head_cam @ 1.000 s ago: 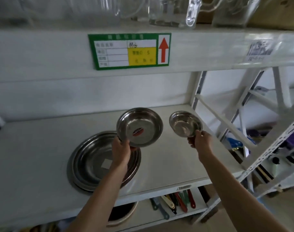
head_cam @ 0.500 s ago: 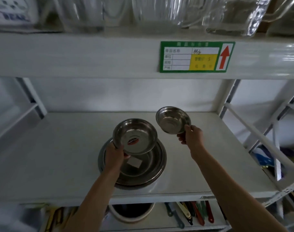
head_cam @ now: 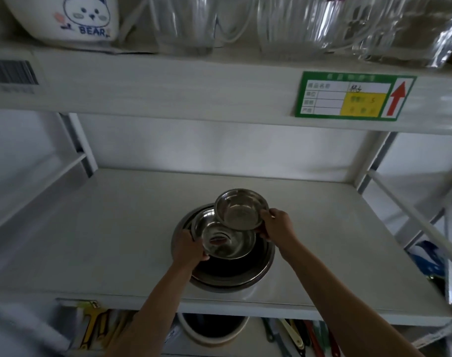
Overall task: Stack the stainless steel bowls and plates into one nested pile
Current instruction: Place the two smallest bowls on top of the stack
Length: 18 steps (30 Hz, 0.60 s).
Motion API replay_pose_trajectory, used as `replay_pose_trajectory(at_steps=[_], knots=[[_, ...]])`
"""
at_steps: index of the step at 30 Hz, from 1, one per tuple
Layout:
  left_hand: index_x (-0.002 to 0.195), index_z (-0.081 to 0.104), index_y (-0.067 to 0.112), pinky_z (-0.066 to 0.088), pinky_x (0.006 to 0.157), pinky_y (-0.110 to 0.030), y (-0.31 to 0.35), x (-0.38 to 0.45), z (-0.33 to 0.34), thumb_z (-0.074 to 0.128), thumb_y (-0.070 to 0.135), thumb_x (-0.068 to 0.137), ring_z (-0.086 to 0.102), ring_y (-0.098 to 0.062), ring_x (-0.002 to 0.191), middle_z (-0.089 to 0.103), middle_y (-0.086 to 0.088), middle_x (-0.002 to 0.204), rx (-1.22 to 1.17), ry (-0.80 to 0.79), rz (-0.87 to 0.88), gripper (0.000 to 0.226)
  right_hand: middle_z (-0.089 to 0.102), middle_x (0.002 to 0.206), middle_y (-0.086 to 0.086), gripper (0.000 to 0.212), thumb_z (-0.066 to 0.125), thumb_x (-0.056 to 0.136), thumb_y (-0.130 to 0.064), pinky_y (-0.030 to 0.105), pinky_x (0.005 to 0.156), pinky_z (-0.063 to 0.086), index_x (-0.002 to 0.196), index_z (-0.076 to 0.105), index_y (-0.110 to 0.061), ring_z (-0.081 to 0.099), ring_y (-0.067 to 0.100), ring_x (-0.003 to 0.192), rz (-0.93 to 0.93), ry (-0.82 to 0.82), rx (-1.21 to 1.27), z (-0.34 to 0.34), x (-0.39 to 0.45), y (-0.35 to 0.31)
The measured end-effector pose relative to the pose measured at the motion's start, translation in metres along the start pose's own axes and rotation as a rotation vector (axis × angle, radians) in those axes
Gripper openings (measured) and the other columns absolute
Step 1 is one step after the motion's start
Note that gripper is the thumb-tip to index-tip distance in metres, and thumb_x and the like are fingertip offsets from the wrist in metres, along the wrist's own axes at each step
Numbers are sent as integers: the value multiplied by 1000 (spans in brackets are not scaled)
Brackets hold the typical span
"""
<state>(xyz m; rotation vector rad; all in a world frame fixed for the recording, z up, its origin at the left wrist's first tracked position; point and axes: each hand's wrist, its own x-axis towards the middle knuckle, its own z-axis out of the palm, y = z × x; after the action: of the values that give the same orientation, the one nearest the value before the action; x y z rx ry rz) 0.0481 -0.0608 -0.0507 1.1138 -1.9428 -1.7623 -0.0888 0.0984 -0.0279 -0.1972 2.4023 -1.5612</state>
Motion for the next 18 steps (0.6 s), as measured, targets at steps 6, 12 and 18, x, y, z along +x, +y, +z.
replay_pose_trajectory(at_steps=[6, 12, 18], knots=[[104, 55, -9, 58, 48, -26, -7, 8, 0, 51, 8, 94, 70, -27, 68, 65, -26, 97, 148, -35, -26, 20, 72, 68, 10, 29, 50, 94, -28, 38, 71, 55, 89, 70, -8, 71, 32, 74, -34, -68, -259, 15, -2, 5], [81, 47, 8, 60, 76, -42, 2, 3, 0, 47, 4, 96, 61, -28, 82, 49, -2, 80, 162, -89, -66, 16, 76, 84, 13, 32, 50, 93, -34, 35, 78, 55, 99, 67, -8, 70, 29, 83, -46, -104, -421, 23, -4, 12], [104, 49, 0, 55, 87, -49, -2, 13, -6, 46, -1, 91, 60, -38, 105, 54, -20, 114, 372, -163, -43, 14, 70, 66, 8, 20, 48, 91, -27, 34, 74, 55, 85, 59, -11, 71, 26, 68, -16, -141, -521, 29, -2, 9]])
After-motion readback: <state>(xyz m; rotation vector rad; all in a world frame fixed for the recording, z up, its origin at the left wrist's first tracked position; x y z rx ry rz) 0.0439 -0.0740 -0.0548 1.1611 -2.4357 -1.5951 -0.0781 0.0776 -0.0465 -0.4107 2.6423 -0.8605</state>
